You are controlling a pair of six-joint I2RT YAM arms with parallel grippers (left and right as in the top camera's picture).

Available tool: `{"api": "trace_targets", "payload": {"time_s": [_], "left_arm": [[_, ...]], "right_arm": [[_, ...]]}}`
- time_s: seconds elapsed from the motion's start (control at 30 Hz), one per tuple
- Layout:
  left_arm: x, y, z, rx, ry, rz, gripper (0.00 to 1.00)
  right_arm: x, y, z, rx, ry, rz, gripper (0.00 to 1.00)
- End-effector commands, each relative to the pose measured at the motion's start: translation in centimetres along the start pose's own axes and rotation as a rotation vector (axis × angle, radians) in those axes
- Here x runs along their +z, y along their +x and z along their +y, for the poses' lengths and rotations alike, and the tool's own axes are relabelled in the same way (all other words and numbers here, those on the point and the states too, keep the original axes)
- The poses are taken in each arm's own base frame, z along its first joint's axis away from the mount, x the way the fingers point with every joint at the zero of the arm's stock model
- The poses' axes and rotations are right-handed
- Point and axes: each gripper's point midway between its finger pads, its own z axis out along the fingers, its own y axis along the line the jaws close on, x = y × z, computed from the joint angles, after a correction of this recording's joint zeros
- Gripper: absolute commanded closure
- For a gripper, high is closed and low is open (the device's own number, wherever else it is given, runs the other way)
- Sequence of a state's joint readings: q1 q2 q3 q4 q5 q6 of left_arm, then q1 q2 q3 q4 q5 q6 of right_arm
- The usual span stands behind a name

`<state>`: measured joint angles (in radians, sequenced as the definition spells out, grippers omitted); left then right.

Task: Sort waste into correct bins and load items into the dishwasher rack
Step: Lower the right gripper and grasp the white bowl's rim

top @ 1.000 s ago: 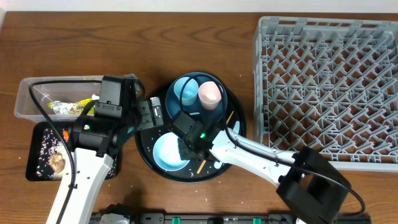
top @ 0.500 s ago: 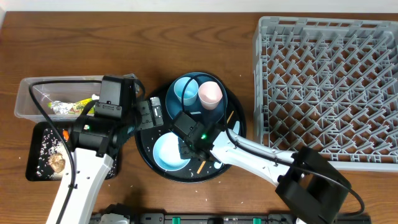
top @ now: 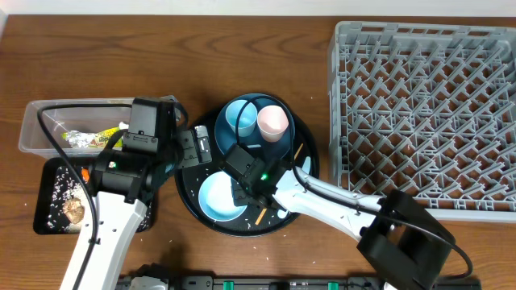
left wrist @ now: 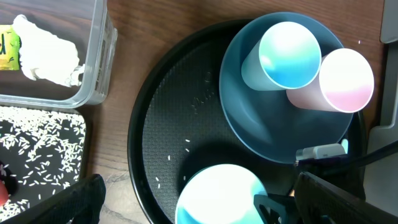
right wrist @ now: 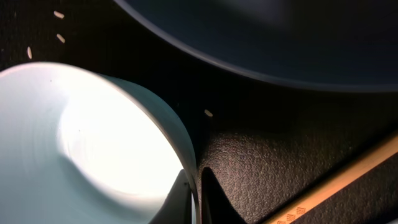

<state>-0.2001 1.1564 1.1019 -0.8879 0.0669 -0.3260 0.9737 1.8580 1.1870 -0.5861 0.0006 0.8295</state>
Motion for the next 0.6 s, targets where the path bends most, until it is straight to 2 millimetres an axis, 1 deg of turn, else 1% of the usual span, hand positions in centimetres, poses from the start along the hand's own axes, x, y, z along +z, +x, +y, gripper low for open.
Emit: {"api": "trace_targets", "payload": {"time_s": [0.0,0.17,0.23,0.33,0.47,0.57], "left_arm": [[-0.3,-0.4,0.2,-0.012,-0.012,-0.015,0.02],[-0.3,-0.4,0.2,-0.012,-0.012,-0.016,0.02],[-0.3,-0.4,0.2,-0.012,-0.012,-0.015,0.02],[-0.3,-0.4,0.2,-0.012,-0.012,-0.015,0.02],[-0.3,-0.4,0.2,-0.012,-0.012,-0.015,0.02],[-0.3,-0.4,0.2,-0.012,-0.012,-0.015,0.02]], "right_arm": [[0.3,0.3,-0.2,-0.006,0.013,0.003,0.99],[-0.7,-0.2,0.6,0.007,-0.040,0.002,0.99],[-0.8,-0.3,0.6,0.010,-0.045,0.002,0.99],[-0.9,0.1,0.9,0.002,-0.067,0.027,0.99],[-1.0,0.3,1.4,-0.049,-0.116,0.059,0.99],[-1.1,0.3,1.3,-0.052,-0.125,0.072,0.99]]}}
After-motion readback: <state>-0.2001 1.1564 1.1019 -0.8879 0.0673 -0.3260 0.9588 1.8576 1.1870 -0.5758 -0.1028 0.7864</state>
